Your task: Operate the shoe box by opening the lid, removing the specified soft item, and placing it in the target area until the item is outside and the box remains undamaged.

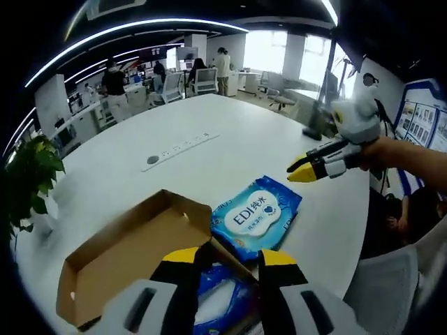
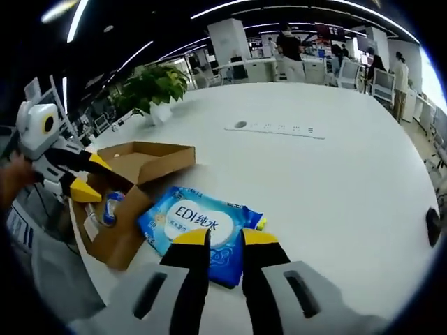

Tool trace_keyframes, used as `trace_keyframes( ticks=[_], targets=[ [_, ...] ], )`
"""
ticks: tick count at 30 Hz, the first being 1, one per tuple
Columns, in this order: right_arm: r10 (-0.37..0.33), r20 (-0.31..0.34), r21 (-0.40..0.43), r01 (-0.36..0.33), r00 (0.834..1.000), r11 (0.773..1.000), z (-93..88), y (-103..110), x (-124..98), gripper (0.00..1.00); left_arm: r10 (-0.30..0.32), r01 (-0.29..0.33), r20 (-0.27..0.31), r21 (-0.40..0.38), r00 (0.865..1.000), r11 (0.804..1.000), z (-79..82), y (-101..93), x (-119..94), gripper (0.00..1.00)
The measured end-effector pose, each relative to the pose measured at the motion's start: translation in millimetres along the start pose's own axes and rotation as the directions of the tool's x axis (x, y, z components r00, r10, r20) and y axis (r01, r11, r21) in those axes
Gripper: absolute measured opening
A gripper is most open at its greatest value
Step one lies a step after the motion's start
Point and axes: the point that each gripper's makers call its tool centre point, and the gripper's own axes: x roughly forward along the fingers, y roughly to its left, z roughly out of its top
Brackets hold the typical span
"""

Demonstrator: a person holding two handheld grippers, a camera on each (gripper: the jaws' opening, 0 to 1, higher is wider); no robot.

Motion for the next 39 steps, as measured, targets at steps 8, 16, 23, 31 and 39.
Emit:
trace_keyframes(
  ticks=[8,16,23,31,39],
  targets=[
    [0.067,-0.026,-0.131,-0.07,0.997,0.989,4.8,31.8,-15.2,0.28,-0.013,0.013,-0.005,0.014,1.0,1.0,-17.7,8.9,-15.8,0.37],
    [0.123,-0.025,-0.244,-0.126,0.992,0.961,20.8,63.6,-25.0,0.35,-0.056,0.061,-0.069,0.075,0.996,0.995,-49.0,13.9,-25.0,0.4],
    [0.169,-0.056,-0.371,-0.178,0.984,0.912,25.9,92.4,-21.6,0.41,-0.121,0.139,-0.121,0.153,0.985,0.978,-67.7,10.9,-26.6,0.4],
    [0.206,-0.103,-0.487,-0.23,0.973,0.842,24.2,121.0,-7.0,0.4,-0.137,0.158,-0.128,0.167,0.982,0.973,-76.8,16.8,-24.4,0.35],
    [0.259,-0.151,-0.576,-0.298,0.954,0.761,19.7,149.2,9.4,0.43,-0.156,0.192,-0.165,0.231,0.974,0.954,-83.8,20.9,-17.7,0.3]
  ],
)
